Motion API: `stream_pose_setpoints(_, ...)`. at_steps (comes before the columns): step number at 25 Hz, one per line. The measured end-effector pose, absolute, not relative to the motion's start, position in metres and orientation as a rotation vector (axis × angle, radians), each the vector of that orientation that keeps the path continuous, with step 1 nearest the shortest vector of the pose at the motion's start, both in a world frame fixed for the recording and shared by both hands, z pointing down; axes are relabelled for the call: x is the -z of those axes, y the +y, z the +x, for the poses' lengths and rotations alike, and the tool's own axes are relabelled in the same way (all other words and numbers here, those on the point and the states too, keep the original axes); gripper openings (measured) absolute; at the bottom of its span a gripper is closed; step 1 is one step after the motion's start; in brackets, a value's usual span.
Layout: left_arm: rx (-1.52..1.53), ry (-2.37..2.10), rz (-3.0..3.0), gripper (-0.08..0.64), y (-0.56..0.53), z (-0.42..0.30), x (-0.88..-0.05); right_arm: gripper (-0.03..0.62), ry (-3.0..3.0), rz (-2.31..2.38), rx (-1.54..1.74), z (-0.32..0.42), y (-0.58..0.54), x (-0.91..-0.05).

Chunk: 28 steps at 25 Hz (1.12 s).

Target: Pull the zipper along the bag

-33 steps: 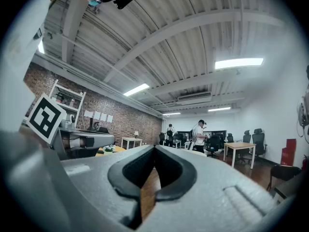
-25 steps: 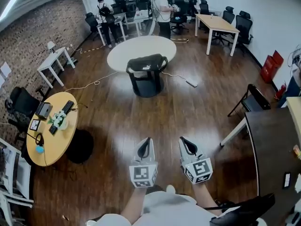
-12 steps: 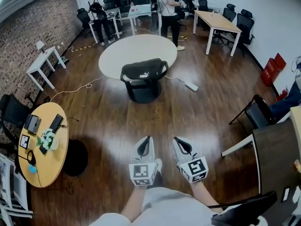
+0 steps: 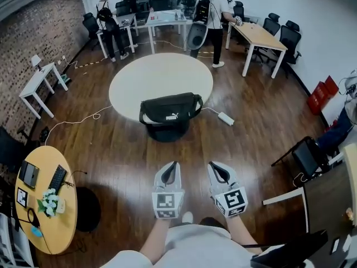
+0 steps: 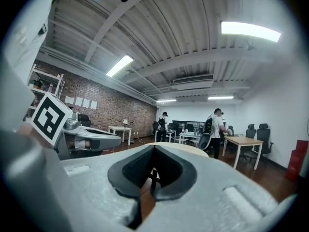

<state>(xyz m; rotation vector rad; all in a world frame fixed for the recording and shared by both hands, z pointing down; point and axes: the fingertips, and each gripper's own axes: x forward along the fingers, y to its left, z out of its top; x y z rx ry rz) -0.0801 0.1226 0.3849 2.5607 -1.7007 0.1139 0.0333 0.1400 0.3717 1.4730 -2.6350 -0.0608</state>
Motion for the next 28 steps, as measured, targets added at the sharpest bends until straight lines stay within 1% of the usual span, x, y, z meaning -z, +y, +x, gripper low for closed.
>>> stream_pose_setpoints(5, -0.161, -1.648, 2.574, 0.005, 0.072, -0.077, -0.4, -0.009, -2.606, 1.494, -0.048, 0.032, 0.081, -0.4)
stream_pose_setpoints(10, -0.187, -1.621, 2.56, 0.005, 0.004, -0.073, -0.421, -0.009, -2.603, 1.52, -0.041, 0.041, 0.007, -0.41)
stream_pose_setpoints(14, -0.175, -1.597, 2.566, 0.005, -0.07, -0.067, -0.428, -0.009, -2.577, 1.555, -0.056, 0.054, -0.069, -0.425)
stream_pose_setpoints(21, -0.207, -1.539, 2.618, 0.005, -0.22, -0.028, -0.435, -0.009, -2.535, 1.595, -0.063, 0.092, -0.21, -0.437)
stream_pose_setpoints(24, -0.264, -1.487, 2.63, 0.006, -0.277, -0.006, -0.445, -0.008, -2.502, 1.582, -0.144, 0.109, -0.268, -0.458)
stream_pose_setpoints(28, -0.373, -1.471, 2.621, 0.006, -0.329, 0.014, -0.466, -0.009, -2.488, 1.441, -0.231, 0.122, -0.339, -0.5)
